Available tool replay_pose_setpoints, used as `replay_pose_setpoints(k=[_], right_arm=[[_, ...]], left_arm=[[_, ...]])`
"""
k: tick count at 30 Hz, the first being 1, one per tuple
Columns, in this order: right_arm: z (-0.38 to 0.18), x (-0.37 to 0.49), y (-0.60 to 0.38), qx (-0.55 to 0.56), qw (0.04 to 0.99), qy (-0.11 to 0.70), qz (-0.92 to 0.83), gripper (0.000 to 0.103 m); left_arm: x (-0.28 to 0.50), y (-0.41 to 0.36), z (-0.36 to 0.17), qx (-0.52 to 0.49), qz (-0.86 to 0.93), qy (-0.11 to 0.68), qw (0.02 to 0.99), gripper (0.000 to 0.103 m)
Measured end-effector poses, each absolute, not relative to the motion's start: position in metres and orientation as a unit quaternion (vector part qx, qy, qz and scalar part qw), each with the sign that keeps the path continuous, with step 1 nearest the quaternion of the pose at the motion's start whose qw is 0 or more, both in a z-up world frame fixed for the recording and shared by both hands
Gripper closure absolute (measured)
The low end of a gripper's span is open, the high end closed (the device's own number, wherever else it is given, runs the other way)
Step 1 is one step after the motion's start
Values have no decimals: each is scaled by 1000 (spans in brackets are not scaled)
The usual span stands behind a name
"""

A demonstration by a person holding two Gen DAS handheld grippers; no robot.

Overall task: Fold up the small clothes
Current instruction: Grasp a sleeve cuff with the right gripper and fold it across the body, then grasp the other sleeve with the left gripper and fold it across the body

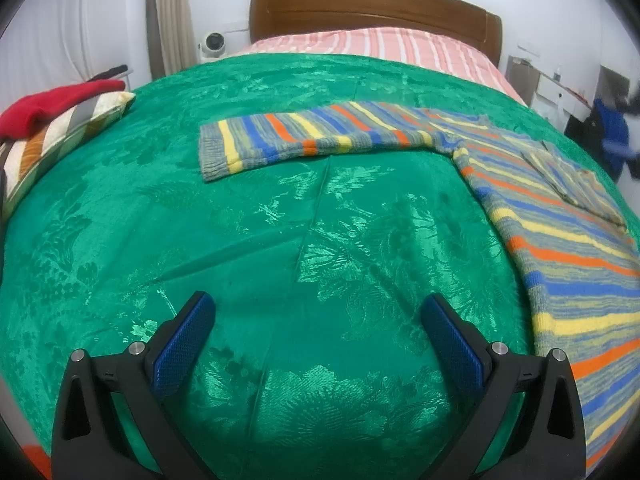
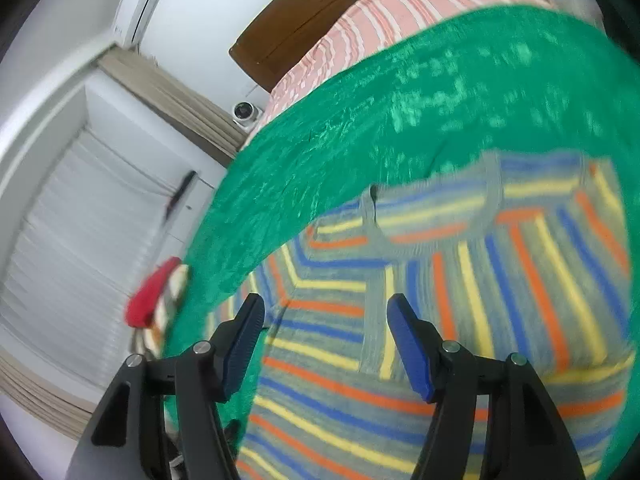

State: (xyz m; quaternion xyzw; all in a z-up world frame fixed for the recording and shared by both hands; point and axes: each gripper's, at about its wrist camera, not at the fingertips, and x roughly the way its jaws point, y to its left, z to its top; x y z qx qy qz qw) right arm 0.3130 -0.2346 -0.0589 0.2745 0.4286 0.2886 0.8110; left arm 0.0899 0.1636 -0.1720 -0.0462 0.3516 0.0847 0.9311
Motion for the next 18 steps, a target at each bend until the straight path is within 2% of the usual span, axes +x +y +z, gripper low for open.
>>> replay_pose_setpoints(k=[7, 9, 10, 13, 18], right_arm=[[-124, 264, -317, 249, 801, 506, 200, 38], [-137, 240, -355, 212, 816, 517, 148, 54], [-135, 231, -366, 203, 822, 513, 137, 56], [-109, 190, -383, 149, 860, 477, 108, 54], [-96, 114, -343, 124, 828, 488, 247, 54]], left_arm=[[91, 162, -172, -43, 88, 350, 932, 0], [90, 161, -173, -42, 89, 348, 932, 0], [90, 161, -173, -42, 90, 347, 933, 0], [89, 160, -174, -41, 92, 345, 933, 0], [88, 160, -174, -42, 93, 342, 934, 0]])
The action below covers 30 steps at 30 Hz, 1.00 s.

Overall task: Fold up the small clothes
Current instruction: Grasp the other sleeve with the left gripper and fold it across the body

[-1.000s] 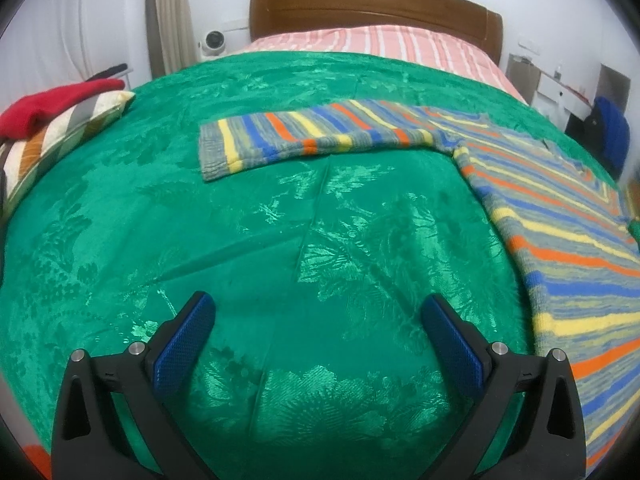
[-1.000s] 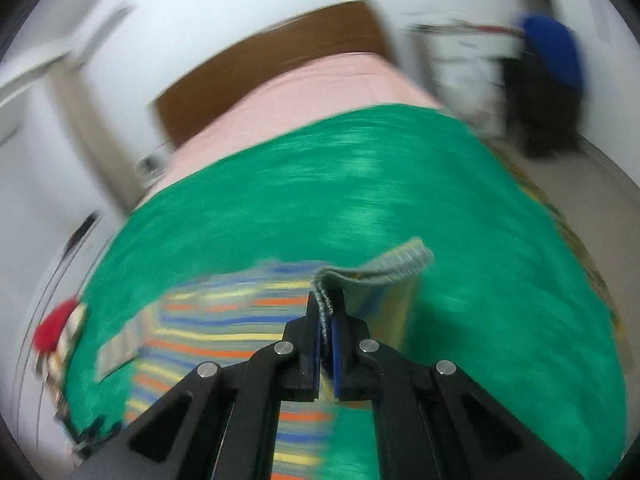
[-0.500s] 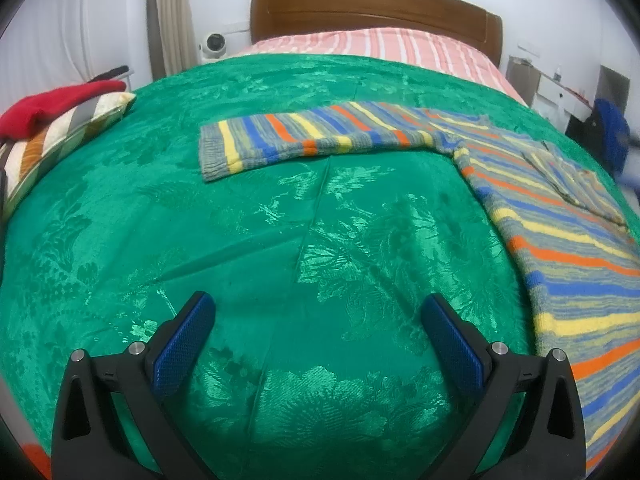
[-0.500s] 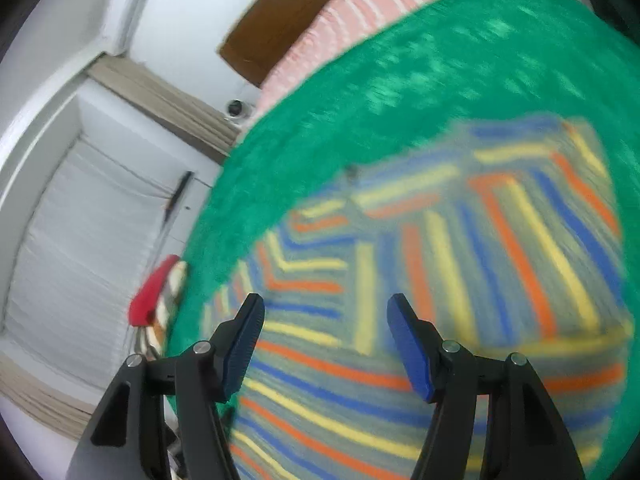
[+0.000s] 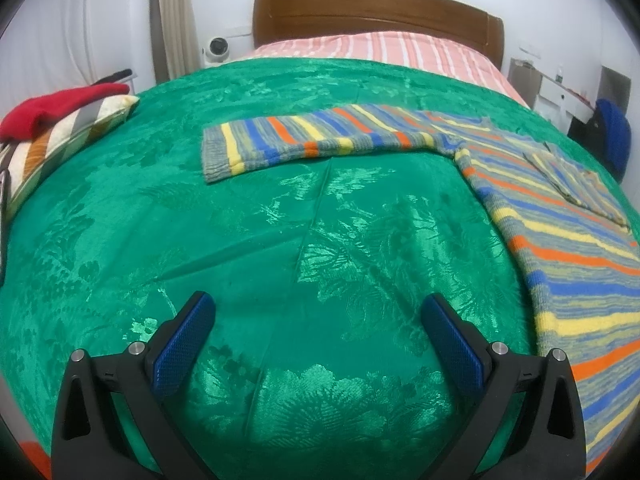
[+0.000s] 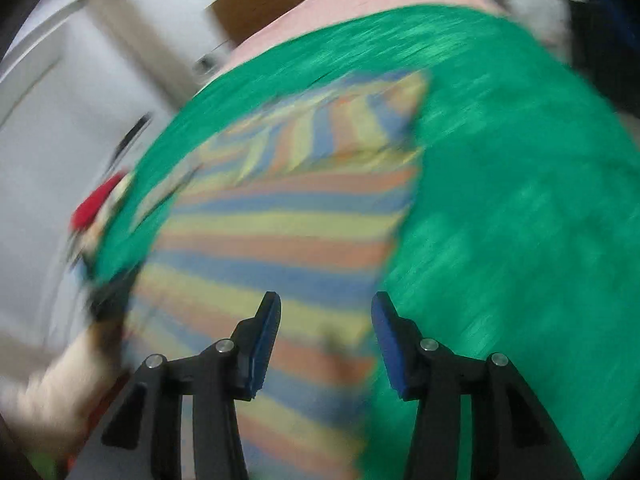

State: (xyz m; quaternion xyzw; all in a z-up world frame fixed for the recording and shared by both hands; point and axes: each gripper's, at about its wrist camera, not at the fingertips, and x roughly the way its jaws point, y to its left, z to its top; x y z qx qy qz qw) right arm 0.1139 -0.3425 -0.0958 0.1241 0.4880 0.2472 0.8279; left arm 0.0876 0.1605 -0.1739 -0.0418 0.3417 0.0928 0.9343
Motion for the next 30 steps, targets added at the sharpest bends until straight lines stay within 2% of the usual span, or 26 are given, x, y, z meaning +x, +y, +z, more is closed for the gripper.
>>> replay_pose_setpoints(k=[3, 6, 7, 10, 13, 17, 20, 26, 30], right_arm=[[-121, 67, -315, 76, 788, 542, 284, 55], [-158, 32, -318, 18, 753, 613, 240, 58], [-164, 24, -322, 7, 747, 625, 225, 63], [-164, 9, -336, -29, 747, 645, 159, 62], [-132, -3, -337, -30, 792, 589, 159, 60], [-95, 1, -324, 11, 868, 470, 159, 38], [-96, 6, -303, 18, 903, 408, 136, 38], [-117, 12, -284, 75, 899, 403, 155, 38], [-128, -2, -267, 42, 898, 403, 173, 38]], left_arm=[[86, 161, -174, -42, 93, 339, 935, 0], [85, 161, -174, -44, 92, 338, 935, 0], [85, 161, -174, -43, 92, 338, 935, 0], [85, 161, -174, -42, 94, 338, 935, 0], [85, 161, -173, -41, 95, 341, 934, 0], [83, 161, -165, -38, 86, 363, 927, 1], [80, 165, -149, -45, 60, 370, 926, 1], [112, 225, -88, -104, 75, 346, 929, 0], [165, 280, -88, -166, 102, 378, 905, 1]])
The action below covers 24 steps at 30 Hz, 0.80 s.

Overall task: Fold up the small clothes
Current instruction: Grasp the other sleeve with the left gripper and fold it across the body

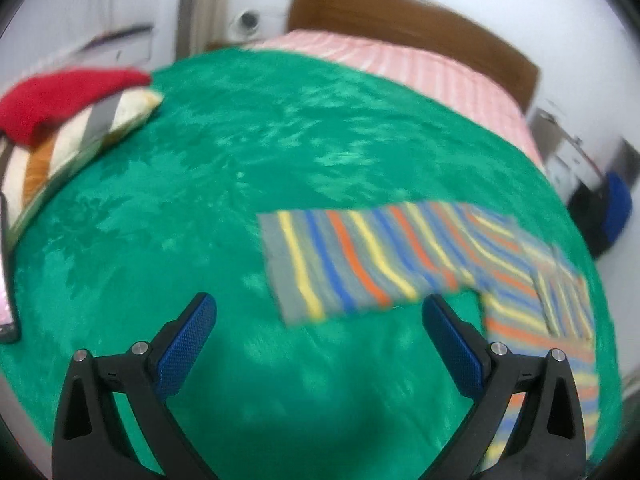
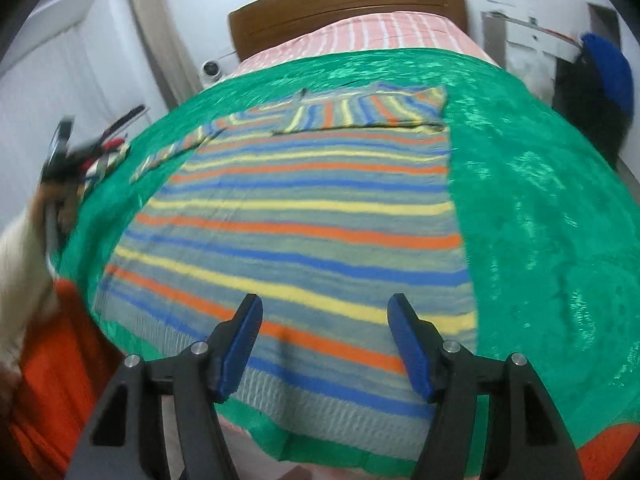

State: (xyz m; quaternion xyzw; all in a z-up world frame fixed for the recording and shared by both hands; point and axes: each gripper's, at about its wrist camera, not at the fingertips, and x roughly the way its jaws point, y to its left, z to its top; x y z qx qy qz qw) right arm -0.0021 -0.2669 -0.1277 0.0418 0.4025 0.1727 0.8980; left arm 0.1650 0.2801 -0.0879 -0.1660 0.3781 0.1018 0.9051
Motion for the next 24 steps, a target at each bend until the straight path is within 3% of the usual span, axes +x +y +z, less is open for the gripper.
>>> replay_pose_setpoints(k=[4, 6, 7, 9, 16, 20, 24], right_arm=[[-134, -1, -265, 39, 895, 407, 177, 38], [-136, 2, -267, 44, 895, 409, 173, 38], [-136, 3, -270, 47, 895, 410, 170, 38], [-137, 4, -275, 54, 896, 410, 164, 38], [-129, 2, -287, 72, 908, 379, 162, 38], [-130, 4, -288, 75, 907, 376, 173, 38], [-135, 7, -292, 88, 903, 382, 177, 38]], left_arm=[[207, 300, -125, -195, 137, 428, 872, 8], [218, 294, -141, -202, 130, 448, 861, 40], [221, 290, -145, -194, 131, 452, 861, 45], [225, 275, -141, -160, 132, 444, 872, 99], [240, 210, -51, -69, 84, 371, 922, 100], [247, 117, 7, -8, -6, 325, 946, 100], [246, 18, 15, 31, -101, 314, 944, 99]])
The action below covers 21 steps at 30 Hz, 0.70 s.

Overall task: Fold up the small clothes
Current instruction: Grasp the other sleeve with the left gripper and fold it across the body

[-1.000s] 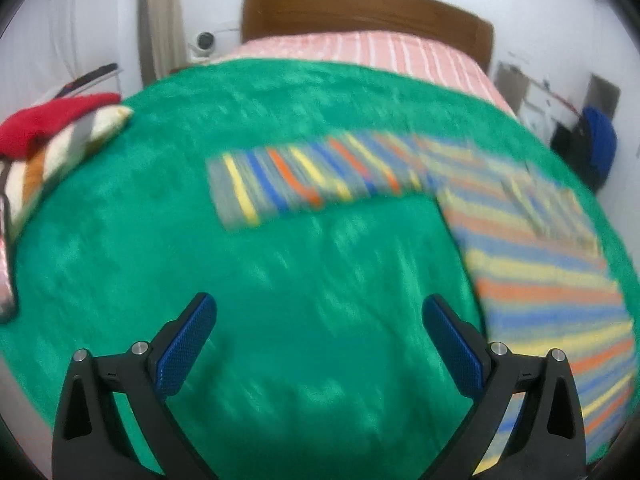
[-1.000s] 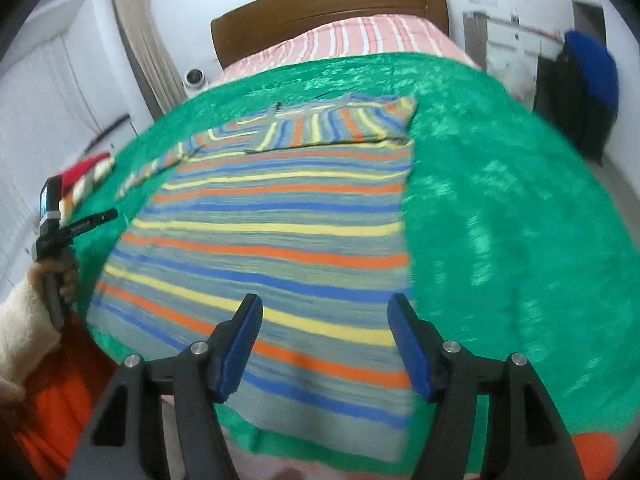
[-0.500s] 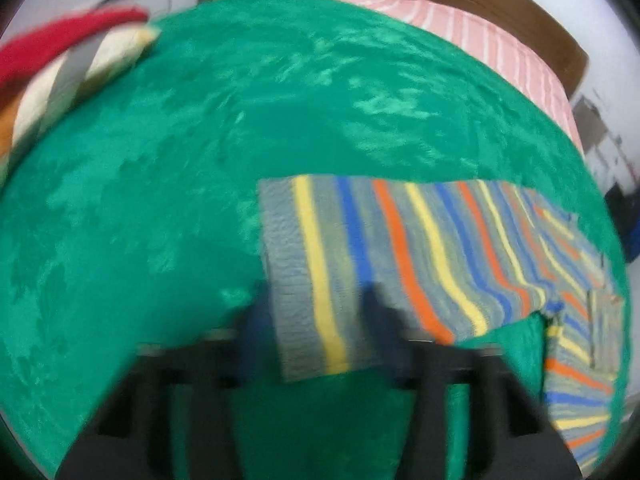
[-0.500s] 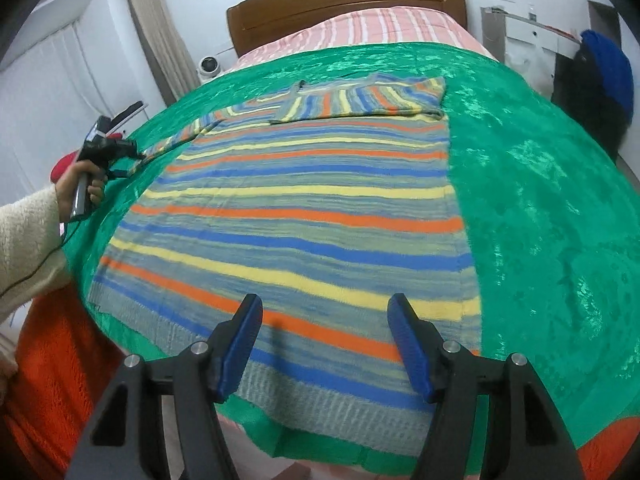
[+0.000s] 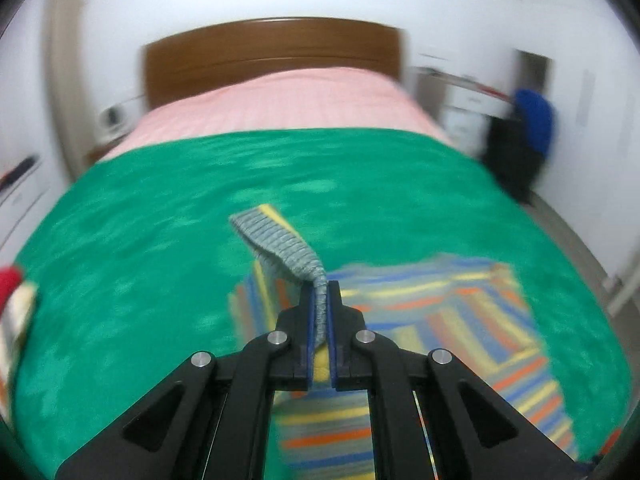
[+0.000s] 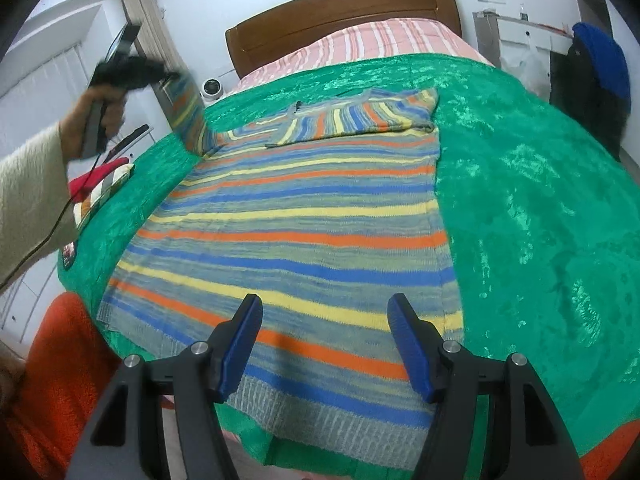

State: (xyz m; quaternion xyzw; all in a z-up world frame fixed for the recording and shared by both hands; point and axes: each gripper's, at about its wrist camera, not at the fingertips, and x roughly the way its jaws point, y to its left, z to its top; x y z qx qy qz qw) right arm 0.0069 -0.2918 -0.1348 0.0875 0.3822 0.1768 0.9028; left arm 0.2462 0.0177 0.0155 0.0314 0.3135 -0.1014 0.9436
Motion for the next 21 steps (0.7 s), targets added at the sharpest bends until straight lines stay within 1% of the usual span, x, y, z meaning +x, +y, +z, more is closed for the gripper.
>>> replay_pose_setpoints(k=[1, 2, 3, 4, 5, 6, 8, 11, 14, 16, 17, 18, 21], right_arm=[[-135, 7, -293, 90, 903, 382, 176, 38], [-136, 7, -295, 92, 903, 382, 175, 38], [-136, 6, -298, 97, 903, 382, 172, 38], [-136, 6, -299, 100, 903, 382, 171, 38], [-136, 6, -301, 103, 903, 382, 168, 38], [-136, 6, -303, 107, 903, 382, 166, 38], [-135, 5, -307, 113, 903, 380, 164, 38], [-136, 4, -311, 124, 903, 378, 162, 38], [-139, 9, -313, 130, 900, 383, 166, 38], [-142, 11, -310, 127, 897, 387, 170, 38], [-142, 12, -308, 124, 896, 389, 173, 38], [-143, 12, -306, 121, 896, 390, 175, 38], [-144, 12, -301, 109, 896, 392, 179, 38]], left_arm=[[247, -2, 11, 38, -118, 317, 940, 99], [248, -28, 0, 51, -134, 325, 935, 92], [249, -46, -10, 60, -144, 337, 929, 74], [255, -61, -24, 68, -148, 359, 919, 53], [261, -72, -39, 73, -140, 384, 910, 20], [261, -73, -47, 64, -130, 389, 910, 17], [260, -60, -55, 27, -140, 392, 909, 18], [265, -13, -57, -22, -109, 402, 909, 18], [275, 40, -60, -47, -64, 403, 912, 19], [283, 68, -66, -59, -48, 420, 905, 21], [285, 74, -74, -62, -45, 432, 898, 23], [287, 79, -80, -64, -45, 445, 892, 28], [288, 82, -100, -70, -55, 471, 878, 31]])
